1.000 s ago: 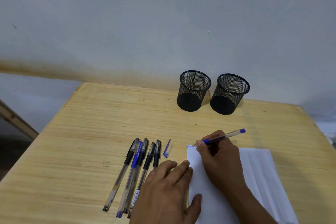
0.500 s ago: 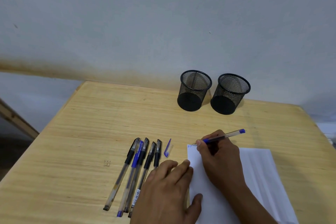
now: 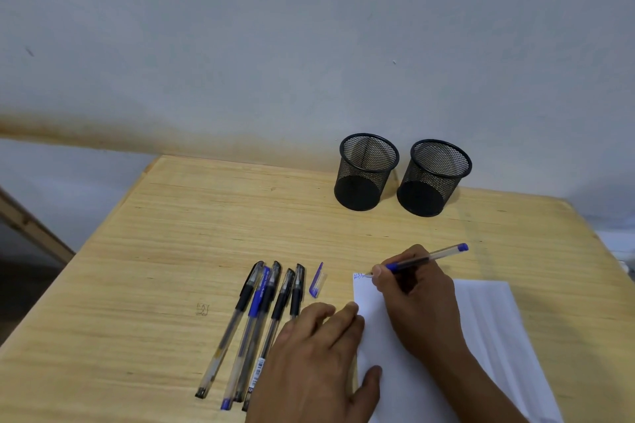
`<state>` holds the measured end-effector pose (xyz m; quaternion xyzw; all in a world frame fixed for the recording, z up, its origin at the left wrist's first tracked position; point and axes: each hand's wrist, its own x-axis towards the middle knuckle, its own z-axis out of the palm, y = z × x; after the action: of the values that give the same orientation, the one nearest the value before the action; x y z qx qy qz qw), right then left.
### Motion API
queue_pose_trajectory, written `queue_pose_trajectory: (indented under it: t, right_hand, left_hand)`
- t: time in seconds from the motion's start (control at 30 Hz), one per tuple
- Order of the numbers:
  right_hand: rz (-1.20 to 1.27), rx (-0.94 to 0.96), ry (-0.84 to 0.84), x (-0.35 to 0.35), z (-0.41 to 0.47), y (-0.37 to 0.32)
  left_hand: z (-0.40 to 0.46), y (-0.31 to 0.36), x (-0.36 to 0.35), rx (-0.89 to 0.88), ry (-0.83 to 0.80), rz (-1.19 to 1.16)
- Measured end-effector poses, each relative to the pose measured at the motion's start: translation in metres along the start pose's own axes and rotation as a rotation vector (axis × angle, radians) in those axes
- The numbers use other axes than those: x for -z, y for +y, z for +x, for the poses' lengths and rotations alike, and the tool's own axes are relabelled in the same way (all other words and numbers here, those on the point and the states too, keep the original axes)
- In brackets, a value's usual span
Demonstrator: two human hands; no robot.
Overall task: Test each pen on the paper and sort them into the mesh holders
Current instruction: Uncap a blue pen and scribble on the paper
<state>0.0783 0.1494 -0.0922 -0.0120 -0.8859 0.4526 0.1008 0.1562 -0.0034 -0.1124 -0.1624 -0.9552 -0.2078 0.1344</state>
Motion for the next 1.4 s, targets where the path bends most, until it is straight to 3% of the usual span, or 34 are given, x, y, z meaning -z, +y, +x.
queue_pose_trajectory:
  t: [0.3, 0.5, 0.77, 1.0, 1.1, 1.23, 1.4]
  right_hand:
    - [0.206, -0.137, 0.039, 0.006, 0.005, 0.002]
    - [0.559, -0.303, -0.045, 0.02, 0.016, -0.003]
    - [0.58, -0.258, -0.013, 0.043, -0.006, -0.004]
    - [0.62, -0.242, -0.053, 0.068, -0.039, -0.002]
    - [0.631, -0.228, -0.057, 0.078, -0.046, 0.0]
    - [0.663, -0.224, -0.058, 0.09, -0.052, 0.0]
    - [0.684, -0.228, -0.061, 0.098, -0.059, -0.001]
  left_hand:
    - [-0.003, 0.001, -0.001, 0.004, -0.049, -0.019]
    - [0.001, 0.014, 0.011, 0.031, -0.158, 0.093]
    - [0.01, 0.027, 0.031, 0.046, -0.2, 0.191]
    - [0.013, 0.024, 0.033, 0.092, -0.176, 0.057]
    - [0.017, 0.023, 0.035, 0.16, -0.102, -0.018]
    - [0.031, 0.008, 0.037, 0.285, 0.013, 0.054]
    - [0.049, -0.017, 0.036, 0.464, -0.016, 0.21]
